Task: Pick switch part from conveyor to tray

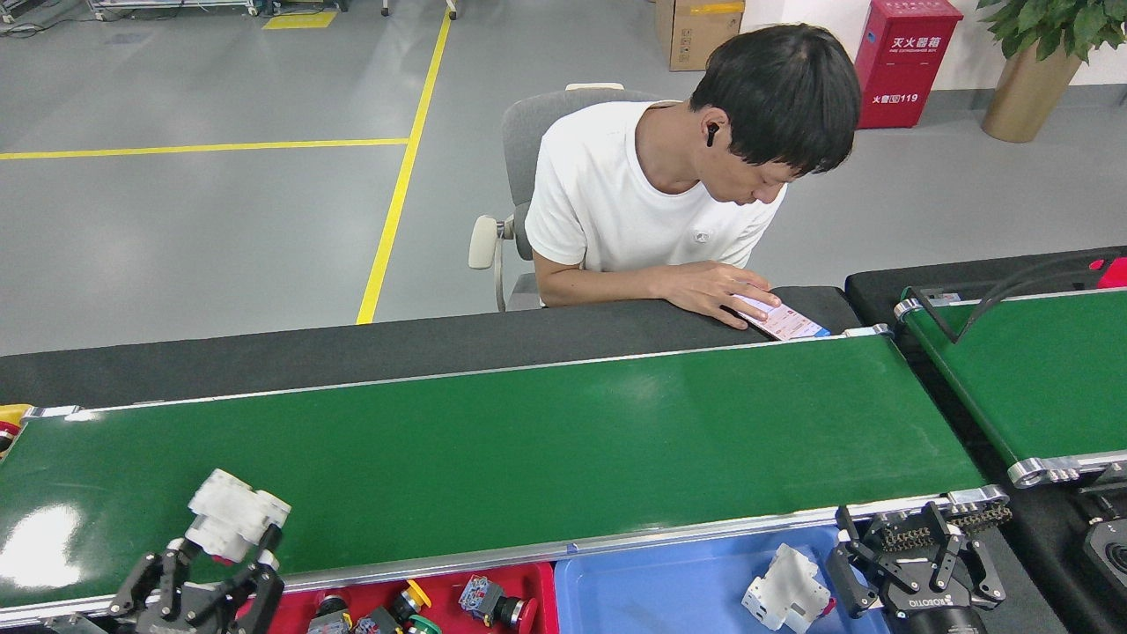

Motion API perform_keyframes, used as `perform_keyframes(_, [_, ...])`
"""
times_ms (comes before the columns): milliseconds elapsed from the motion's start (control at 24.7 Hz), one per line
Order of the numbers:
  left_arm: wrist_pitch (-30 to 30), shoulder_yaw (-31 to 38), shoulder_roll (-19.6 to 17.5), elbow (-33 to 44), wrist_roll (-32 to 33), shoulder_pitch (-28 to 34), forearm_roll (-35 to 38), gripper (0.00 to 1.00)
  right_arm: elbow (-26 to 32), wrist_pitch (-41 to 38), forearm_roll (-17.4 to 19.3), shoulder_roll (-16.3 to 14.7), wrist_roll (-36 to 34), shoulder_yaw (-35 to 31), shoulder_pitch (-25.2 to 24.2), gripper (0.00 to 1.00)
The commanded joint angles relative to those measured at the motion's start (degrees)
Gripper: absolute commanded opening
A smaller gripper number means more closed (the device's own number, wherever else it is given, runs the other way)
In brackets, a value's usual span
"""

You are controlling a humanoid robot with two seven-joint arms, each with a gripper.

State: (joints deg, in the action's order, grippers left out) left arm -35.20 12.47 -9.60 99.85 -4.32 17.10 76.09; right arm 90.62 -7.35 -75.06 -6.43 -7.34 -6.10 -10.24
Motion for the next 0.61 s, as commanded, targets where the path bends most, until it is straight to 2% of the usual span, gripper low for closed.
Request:
perform_keyframes(0, [-9.8,-1.05,0.29,1.93,0.01,-0.23,0.03,0.08,0.79,0.14,0.09,-0.33,-0.3,-1.19,-0.05,1.0])
perform_keyframes(121, [-9.8,-8.16,-0.59,1.93,1.5,-3.21,1.52,0.08,0.52,0.05,0.09,-0.33,-0.3,-2.69,-0.22,1.0])
perform_keyframes(283, [-9.8,-19.5,0.2,1.4,4.76,-8.75,6.09,0.11,0.35,0.05,0.09,-0.33,-0.39,-3.74,-0.22,1.0])
perform_keyframes(405, [-9.8,-28.91,2.75,-0.97,6.87,-12.88,10.49,0.13,0.43,-0.03,0.09,-0.42,-0.39,-3.74,-0.22,1.0])
perform_keyframes(567, [-9.8,-36.29,7.32,-3.87,8.18,-14.81,17.16,0.17,0.43,-0.03,0.09,-0.33,-0.39,-3.65,-0.22,1.0])
